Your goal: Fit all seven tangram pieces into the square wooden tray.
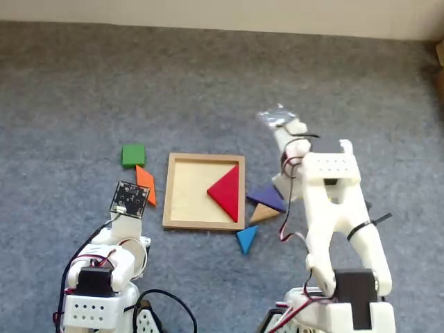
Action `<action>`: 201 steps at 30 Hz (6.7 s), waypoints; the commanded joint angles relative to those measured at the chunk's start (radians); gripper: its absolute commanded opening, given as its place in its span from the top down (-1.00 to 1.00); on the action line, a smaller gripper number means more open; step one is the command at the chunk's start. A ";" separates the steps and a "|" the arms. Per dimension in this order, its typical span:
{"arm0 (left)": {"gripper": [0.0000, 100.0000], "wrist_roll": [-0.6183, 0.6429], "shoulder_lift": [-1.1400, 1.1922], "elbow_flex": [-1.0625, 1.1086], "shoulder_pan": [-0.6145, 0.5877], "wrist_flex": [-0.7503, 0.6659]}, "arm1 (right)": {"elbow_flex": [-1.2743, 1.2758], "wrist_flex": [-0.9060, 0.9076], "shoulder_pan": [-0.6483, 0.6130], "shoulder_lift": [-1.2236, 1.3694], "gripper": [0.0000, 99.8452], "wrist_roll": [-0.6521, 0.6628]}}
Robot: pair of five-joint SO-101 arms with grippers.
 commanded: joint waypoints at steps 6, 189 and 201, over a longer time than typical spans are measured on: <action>0.99 -0.008 -0.050 0.019 -0.008 0.006 | -0.019 -0.015 -0.222 -0.079 0.54 0.012; 0.99 -0.008 -0.050 0.019 -0.008 0.006 | 0.079 -0.120 -0.107 0.268 0.62 -0.827; 0.99 -0.008 -0.050 0.019 -0.008 0.006 | 0.084 -0.073 -0.108 0.266 0.62 -0.615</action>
